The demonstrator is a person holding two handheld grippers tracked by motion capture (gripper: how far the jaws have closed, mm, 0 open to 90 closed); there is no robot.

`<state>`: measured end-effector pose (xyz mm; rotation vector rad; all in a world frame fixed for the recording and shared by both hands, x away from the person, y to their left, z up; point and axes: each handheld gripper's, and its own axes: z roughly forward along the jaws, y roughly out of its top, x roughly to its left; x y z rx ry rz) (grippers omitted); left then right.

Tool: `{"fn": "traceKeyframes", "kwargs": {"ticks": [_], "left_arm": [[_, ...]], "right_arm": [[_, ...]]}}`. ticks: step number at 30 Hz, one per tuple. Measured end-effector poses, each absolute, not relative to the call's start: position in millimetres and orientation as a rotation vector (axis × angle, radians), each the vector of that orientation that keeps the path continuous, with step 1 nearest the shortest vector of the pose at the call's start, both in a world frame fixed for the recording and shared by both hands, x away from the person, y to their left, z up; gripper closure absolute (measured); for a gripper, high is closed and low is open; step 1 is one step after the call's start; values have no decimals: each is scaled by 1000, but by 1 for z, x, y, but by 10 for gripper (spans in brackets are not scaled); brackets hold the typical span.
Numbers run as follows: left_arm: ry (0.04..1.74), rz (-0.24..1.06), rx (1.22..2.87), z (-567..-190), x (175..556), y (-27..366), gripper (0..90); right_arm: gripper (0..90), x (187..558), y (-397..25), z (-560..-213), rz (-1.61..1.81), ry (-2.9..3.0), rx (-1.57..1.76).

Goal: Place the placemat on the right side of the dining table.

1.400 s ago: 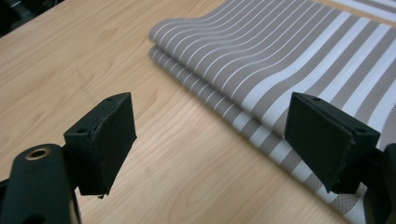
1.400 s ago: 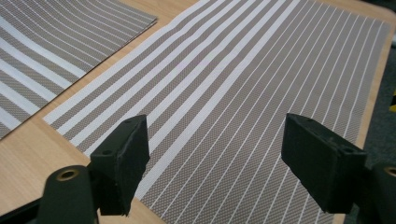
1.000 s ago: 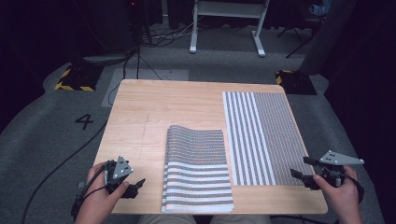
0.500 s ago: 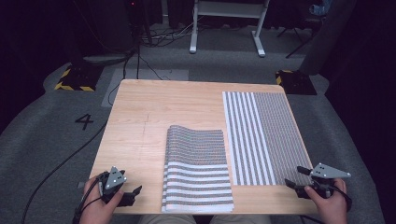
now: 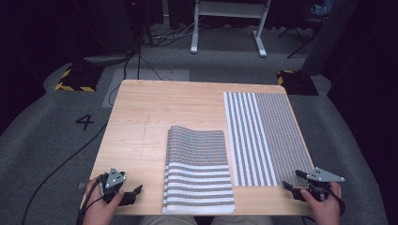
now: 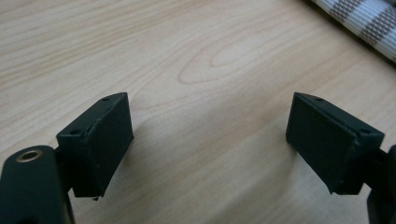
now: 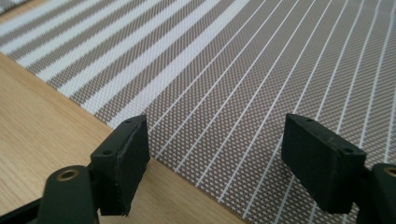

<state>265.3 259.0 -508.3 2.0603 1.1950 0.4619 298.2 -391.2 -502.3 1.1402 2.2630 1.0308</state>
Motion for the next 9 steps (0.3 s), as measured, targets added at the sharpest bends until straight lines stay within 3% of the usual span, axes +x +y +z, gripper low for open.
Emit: {"fn": "traceKeyframes", "kwargs": {"ticks": [4, 9], "left_arm": [[1250, 478, 2047, -511, 266, 257, 2], [1263, 490, 2043, -511, 265, 256, 1]], "right_arm": [[165, 302, -390, -503, 1010, 2281, 1167], [6, 303, -381, -505, 986, 2323, 1155]]}}
